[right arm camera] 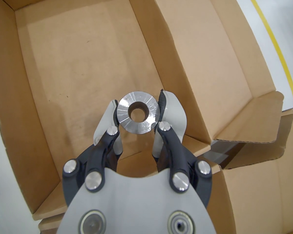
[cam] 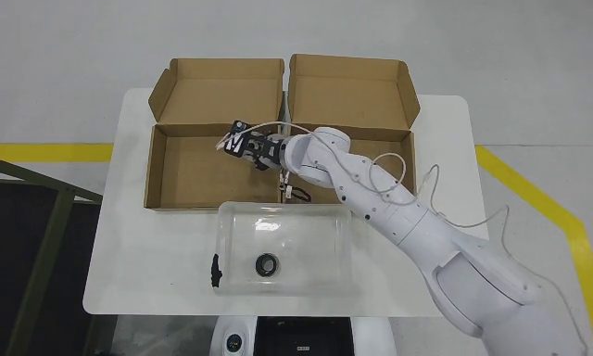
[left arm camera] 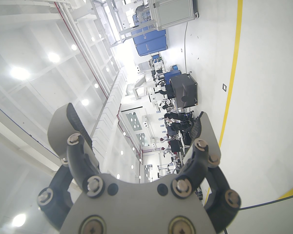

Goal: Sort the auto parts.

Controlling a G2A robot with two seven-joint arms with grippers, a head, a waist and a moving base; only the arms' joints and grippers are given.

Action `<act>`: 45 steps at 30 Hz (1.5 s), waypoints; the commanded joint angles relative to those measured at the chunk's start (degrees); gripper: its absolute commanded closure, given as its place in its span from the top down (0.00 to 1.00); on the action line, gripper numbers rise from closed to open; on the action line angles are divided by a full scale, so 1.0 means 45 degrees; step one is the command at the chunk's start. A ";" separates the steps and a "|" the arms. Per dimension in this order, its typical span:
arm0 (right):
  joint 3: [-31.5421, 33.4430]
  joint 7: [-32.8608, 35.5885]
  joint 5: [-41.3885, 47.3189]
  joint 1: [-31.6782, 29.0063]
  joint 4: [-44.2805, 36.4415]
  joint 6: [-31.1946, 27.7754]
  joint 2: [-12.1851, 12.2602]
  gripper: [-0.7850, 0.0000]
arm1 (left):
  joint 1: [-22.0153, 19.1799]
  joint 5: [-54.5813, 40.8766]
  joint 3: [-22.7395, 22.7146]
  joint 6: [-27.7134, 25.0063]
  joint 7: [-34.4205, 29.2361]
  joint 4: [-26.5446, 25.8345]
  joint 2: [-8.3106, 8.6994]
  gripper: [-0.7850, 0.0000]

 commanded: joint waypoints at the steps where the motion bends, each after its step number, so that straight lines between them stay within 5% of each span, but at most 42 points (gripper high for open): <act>1: -0.0040 -0.0023 -0.0035 0.0056 0.0273 0.0058 -0.0116 0.00 | 0.0000 0.0000 0.0000 0.0000 0.0000 0.0000 0.0000 1.00; 12: -0.0319 0.0019 -0.0395 0.0312 0.1453 0.0024 -0.0765 0.04 | 0.0000 0.0000 0.0000 0.0000 0.0000 0.0000 0.0000 1.00; 16: -0.0358 0.0045 -0.0580 0.0388 0.1727 0.0023 -0.0952 0.18 | 0.0000 0.0000 0.0000 0.0000 0.0000 0.0000 0.0000 1.00; 25: -0.0326 0.0324 -0.1079 0.0525 0.1977 -0.0131 -0.1228 0.31 | 0.0000 0.0000 0.0000 0.0000 0.0000 0.0000 0.0000 1.00; 45: 0.1029 0.0786 -0.2322 -0.0373 -0.0885 -0.1097 -0.0661 0.44 | 0.0000 0.0000 0.0000 0.0000 0.0000 0.0000 0.0000 1.00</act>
